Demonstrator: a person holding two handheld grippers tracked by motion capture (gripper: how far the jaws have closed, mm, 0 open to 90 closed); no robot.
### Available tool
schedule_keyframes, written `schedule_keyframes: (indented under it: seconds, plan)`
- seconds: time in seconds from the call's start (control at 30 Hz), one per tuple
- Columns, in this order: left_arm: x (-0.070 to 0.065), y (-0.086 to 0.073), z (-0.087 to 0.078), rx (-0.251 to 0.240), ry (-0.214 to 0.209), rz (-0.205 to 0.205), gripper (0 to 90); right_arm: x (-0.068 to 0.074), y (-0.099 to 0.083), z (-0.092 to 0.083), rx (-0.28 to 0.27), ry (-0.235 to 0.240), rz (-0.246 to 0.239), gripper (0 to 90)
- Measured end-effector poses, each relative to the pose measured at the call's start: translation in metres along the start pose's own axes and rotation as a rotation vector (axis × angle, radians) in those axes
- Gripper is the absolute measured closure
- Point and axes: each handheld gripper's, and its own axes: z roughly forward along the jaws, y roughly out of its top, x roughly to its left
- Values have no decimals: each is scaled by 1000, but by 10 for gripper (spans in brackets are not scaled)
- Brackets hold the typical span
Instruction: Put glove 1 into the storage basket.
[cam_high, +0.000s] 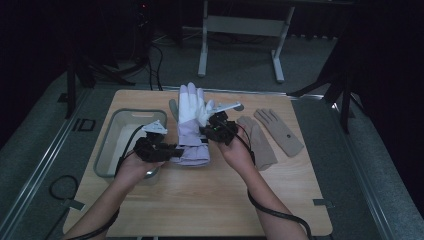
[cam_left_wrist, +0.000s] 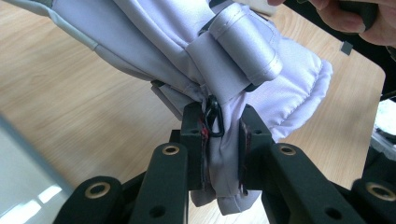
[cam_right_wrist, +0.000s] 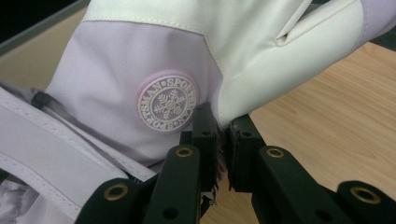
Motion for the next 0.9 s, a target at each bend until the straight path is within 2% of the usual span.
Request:
schedule_keyframes:
  seconds: [0.5, 0.53, 0.57, 0.73, 0.77, 0.9]
  plan:
    - [29, -18, -53, -7, 50, -34, 765, 43, 42, 30, -3, 43, -50, 834]
    - [29, -18, -53, -7, 50, -34, 765, 43, 42, 30, -3, 43, -50, 834]
    - [33, -22, -60, -8, 58, -41, 765, 50, 47, 36, 0, 54, -55, 835]
    - [41, -30, -74, -5, 72, -47, 765, 62, 55, 45, 1, 68, -68, 834]
    - [45, -35, -81, -5, 78, -50, 765, 70, 60, 51, -2, 77, -73, 834]
    - [52, -44, -94, -4, 96, -62, 764, 84, 67, 61, 3, 84, -90, 834]
